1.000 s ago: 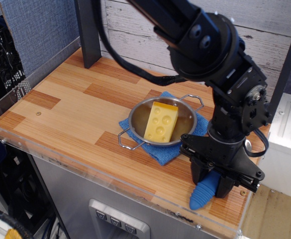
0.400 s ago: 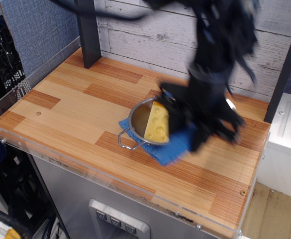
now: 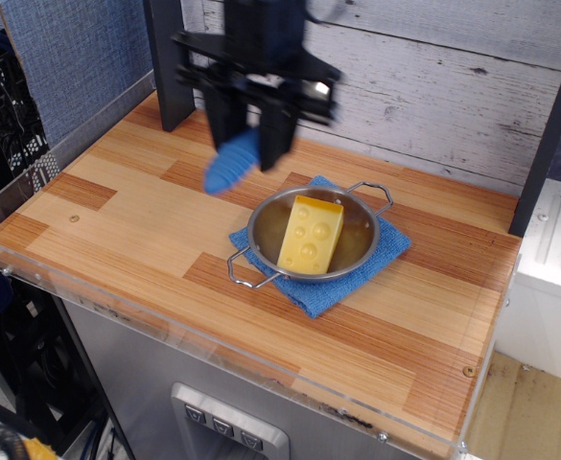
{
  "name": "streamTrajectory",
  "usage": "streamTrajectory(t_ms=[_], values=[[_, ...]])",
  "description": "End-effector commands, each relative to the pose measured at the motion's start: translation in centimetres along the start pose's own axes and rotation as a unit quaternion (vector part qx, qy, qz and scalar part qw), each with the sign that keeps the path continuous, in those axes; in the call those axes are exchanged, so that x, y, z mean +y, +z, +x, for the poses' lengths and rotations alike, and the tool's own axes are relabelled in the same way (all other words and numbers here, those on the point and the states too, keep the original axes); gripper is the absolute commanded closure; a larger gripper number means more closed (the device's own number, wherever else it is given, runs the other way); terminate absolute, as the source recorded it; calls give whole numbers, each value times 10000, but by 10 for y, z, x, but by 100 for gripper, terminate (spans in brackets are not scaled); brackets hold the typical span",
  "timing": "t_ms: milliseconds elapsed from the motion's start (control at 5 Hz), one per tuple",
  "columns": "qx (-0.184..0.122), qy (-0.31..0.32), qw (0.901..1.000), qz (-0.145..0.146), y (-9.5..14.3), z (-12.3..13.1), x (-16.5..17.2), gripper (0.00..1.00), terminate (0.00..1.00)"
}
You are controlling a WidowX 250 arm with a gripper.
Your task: Move the blue spoon to the left of the metal pot.
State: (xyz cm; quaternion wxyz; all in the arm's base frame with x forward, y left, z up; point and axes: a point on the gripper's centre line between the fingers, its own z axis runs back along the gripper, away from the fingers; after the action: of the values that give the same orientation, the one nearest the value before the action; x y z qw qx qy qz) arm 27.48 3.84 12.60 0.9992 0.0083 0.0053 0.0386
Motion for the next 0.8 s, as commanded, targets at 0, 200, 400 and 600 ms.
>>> streamTrajectory(t_ms=[0,200,400,600], values=[[47,11,9996,265,-35,26,97,100,0],[-129,-575,9956,728,-39,31,113,100,0],[-83,-768,9920,998,-39,26,123,100,0],[-118,-803,9914,1022,-43,19,128,100,0]])
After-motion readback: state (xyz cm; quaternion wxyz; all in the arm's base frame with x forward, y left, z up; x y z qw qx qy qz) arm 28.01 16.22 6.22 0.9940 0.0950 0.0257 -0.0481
